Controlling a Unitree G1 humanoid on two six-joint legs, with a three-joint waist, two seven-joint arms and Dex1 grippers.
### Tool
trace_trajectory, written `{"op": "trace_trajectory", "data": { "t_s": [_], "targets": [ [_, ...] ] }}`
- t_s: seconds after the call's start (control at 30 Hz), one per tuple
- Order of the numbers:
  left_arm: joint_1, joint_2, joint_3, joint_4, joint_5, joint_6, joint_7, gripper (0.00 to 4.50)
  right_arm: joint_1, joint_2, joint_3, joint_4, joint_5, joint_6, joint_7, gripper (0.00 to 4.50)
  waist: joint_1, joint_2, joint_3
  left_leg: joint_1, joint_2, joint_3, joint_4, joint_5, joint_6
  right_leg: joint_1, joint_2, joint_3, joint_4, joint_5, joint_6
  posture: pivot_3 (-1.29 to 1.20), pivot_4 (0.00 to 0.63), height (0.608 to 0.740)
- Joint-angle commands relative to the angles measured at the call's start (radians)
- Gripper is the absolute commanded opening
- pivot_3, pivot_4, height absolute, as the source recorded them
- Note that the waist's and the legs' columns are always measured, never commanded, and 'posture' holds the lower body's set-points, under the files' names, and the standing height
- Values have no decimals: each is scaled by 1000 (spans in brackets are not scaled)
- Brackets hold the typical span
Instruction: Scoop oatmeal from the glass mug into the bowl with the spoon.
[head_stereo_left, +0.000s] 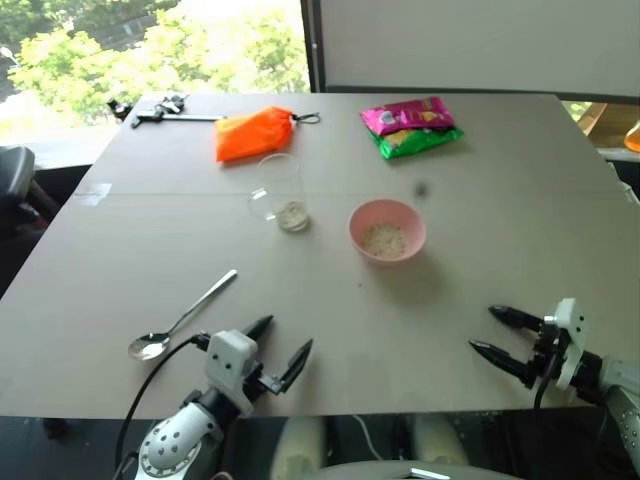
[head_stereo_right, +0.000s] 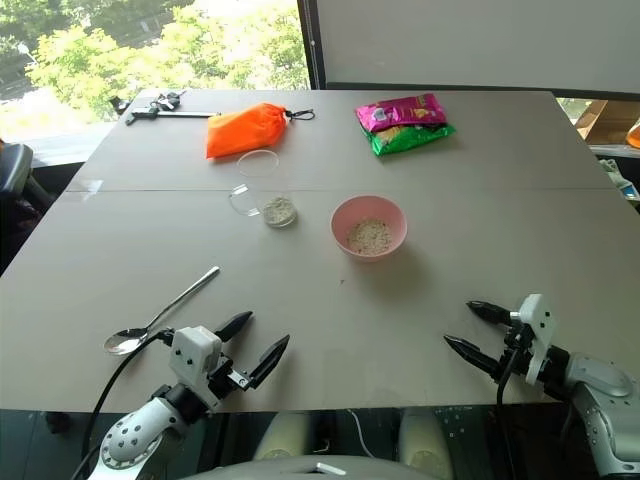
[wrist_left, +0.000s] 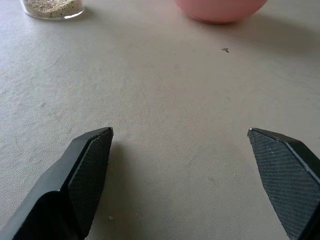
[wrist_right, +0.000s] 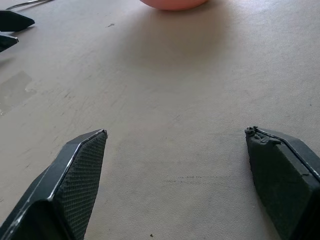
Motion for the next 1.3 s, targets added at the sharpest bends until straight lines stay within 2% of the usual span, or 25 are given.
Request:
{"op": "trace_trajectory", "data": {
  "t_s": [0.03,1.0,1.2,1.3],
  "targets": [
    [24,1,17,10,3,16,12,4500,-12,2,20,7,-8,6,9,4461,0,0,0,0,0,0,0,0,0,0,0,0,0,0,0,0,150,696],
    [-9,-16,20,2,-3,-2,16,4500,-28,5,28,44,-12,-17,24,4461,2,-2,2,0,0,0,0,0,0,0,1,-1,0,0,0,0,150,696],
    [-20,-3,27,29,14,-35,6,4500,-44,19,50,-11,4,7,12,4461,1,-2,2,0,0,0,0,0,0,0,1,-1,0,0,0,0,150,696],
    [-32,59,64,38,18,-17,-32,4500,-42,16,78,-105,26,48,9,4461,1,-2,2,0,0,0,0,0,0,0,1,-1,0,0,0,0,150,696]
  ]
}}
